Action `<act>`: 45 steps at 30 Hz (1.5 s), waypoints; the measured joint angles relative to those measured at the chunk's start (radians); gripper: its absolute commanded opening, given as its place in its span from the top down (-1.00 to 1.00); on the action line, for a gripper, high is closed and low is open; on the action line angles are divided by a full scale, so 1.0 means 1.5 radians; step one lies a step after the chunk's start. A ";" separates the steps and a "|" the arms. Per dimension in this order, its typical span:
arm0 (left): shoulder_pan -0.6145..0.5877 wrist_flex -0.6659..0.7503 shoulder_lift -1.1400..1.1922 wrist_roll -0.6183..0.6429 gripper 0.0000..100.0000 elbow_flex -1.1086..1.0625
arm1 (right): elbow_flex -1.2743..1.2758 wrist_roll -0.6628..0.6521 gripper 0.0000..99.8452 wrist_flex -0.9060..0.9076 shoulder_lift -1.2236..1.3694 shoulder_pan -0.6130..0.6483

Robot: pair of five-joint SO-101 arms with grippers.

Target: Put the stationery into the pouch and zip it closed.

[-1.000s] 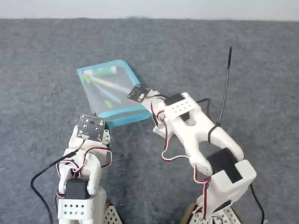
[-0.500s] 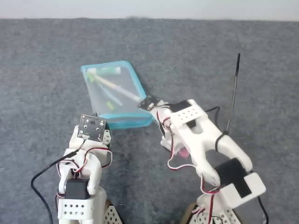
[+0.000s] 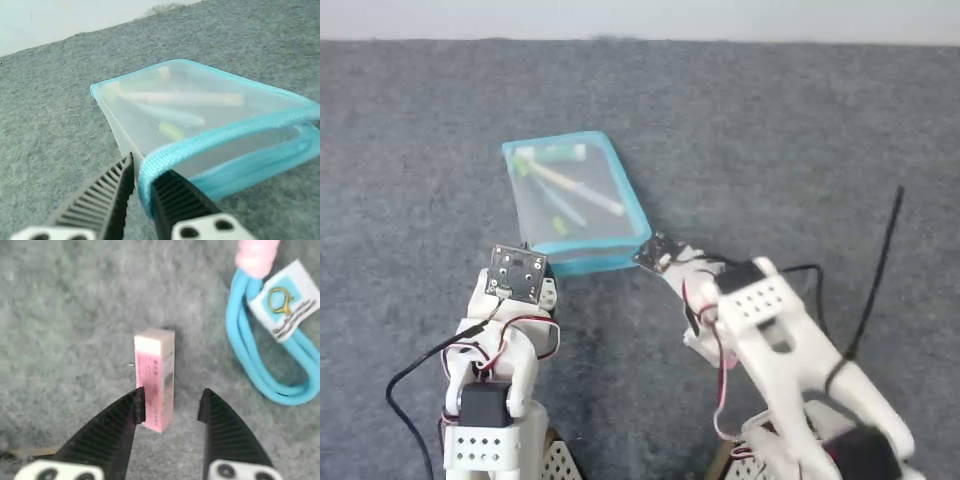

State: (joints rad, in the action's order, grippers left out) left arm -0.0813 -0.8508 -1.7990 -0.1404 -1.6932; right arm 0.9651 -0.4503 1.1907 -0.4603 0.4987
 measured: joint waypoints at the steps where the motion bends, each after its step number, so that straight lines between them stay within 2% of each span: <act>1: 0.000 0.000 0.000 0.000 0.98 0.000 | 0.010 0.000 0.63 0.000 -0.015 0.000; 9: 0.000 0.000 0.000 0.000 0.98 0.000 | 0.055 0.000 0.63 0.000 -0.042 -0.002; 17: 0.000 0.000 0.000 0.000 0.98 0.000 | 0.086 -0.040 0.63 -0.001 -0.046 -0.005; 23: 0.000 0.000 0.000 0.000 0.98 0.000 | 0.117 -0.042 0.64 -0.039 -0.047 -0.003; 30: 0.000 0.000 0.000 0.000 0.98 0.000 | 0.132 -0.042 0.97 -0.066 -0.047 -0.009; 33: 0.000 0.000 0.000 0.000 0.98 0.000 | 0.132 -0.042 0.98 -0.069 -0.047 -0.009; 36: 0.000 0.000 0.000 0.000 0.98 0.000 | 0.132 -0.042 0.98 -0.069 -0.047 -0.055; 40: 0.000 0.000 0.000 0.000 0.98 0.000 | 0.090 -0.042 0.98 -0.029 -0.047 -0.107; 45: 0.000 0.000 0.000 0.000 0.98 0.000 | -0.046 -0.009 0.98 0.060 -0.047 -0.099</act>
State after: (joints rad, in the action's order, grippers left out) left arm -0.0813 -0.8508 -1.7990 -0.1404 -1.6932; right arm 0.8961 -0.4641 1.2812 -0.5309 0.3498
